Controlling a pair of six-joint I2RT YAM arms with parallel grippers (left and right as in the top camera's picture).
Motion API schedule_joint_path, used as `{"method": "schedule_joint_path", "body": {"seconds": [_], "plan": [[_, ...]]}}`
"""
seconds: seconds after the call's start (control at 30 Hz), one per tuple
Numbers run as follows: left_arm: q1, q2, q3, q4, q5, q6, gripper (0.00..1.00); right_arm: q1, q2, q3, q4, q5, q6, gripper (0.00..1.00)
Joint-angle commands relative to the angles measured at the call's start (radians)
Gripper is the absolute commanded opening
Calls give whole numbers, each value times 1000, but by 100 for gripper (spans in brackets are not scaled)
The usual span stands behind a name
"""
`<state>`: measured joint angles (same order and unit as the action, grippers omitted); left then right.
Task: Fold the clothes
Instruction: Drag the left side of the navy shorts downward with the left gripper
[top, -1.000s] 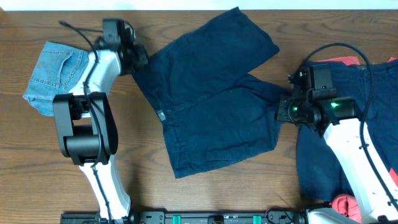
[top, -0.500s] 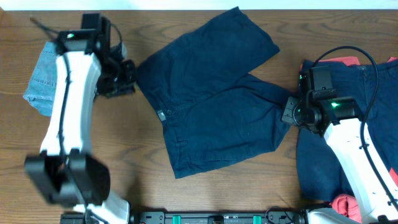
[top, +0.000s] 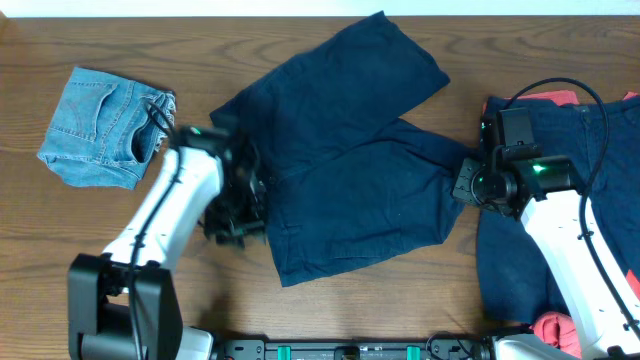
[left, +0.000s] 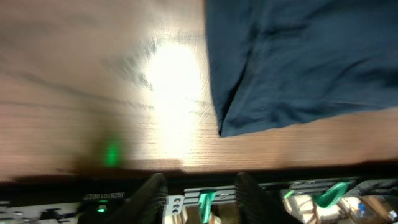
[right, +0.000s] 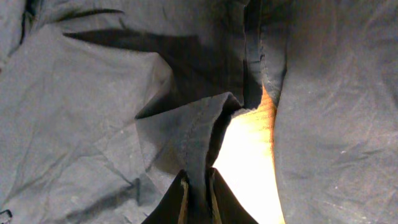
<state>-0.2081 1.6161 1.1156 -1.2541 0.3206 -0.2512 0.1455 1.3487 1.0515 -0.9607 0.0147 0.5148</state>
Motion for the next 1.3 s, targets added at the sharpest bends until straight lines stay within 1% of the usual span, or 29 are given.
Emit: {"method": "schedule_joint_path", "body": {"seconds": [0.0, 0.07, 0.13, 0.27, 0.37, 0.47, 0.67, 0.7, 0.8, 0.83, 0.87, 0.9, 1.0, 1.03, 1.07, 1.1, 1.17, 1.27], "plan": [[-37, -27, -131, 68, 28, -107, 47, -2, 0, 5, -1, -7, 13, 10], [-47, -27, -203, 142, 113, -114, 49, -2, 0, 5, -1, -6, 13, 11], [-53, -27, -269, 224, 196, -115, 56, -2, 0, 5, -1, -6, 13, 11], [-59, -26, -378, 383, 211, -199, 64, -2, 0, 5, 0, -4, 13, 11], [-59, -26, -432, 469, 231, -274, 64, -2, 0, 5, 0, -4, 13, 11], [-59, -26, -459, 532, 278, -312, 64, -2, 0, 5, 0, -4, 13, 11], [-69, -26, -465, 562, 269, -380, 63, -2, 0, 5, 2, -4, 13, 11], [-74, -26, -465, 564, 268, -383, 59, -2, 0, 5, 2, -4, 13, 11], [-87, -26, -467, 559, 269, -383, 44, -2, 0, 5, 3, -4, 13, 11], [-91, -26, -469, 555, 269, -383, 36, -2, 0, 5, 3, -4, 13, 11], [-95, -26, -472, 547, 271, -384, 30, -2, 0, 5, 3, -3, 13, 11], [-98, -26, -473, 535, 271, -390, 26, -3, 0, 5, 3, -3, 13, 11], [-108, -26, -479, 523, 270, -390, 23, -3, 0, 5, 3, -3, 13, 11], [-108, -26, -481, 523, 270, -390, 19, -3, 0, 5, 3, -3, 13, 11], [-108, -26, -481, 523, 270, -390, 11, -3, 0, 5, 3, -3, 13, 11], [-107, -26, -481, 523, 271, -390, 7, -3, 0, 5, 3, -3, 13, 11], [-101, -29, -480, 515, 271, -380, 6, -3, 0, 5, 2, -3, 13, 11], [-64, -38, -467, 466, 270, -316, 6, -3, 0, 5, -5, -2, 12, 11]]}}
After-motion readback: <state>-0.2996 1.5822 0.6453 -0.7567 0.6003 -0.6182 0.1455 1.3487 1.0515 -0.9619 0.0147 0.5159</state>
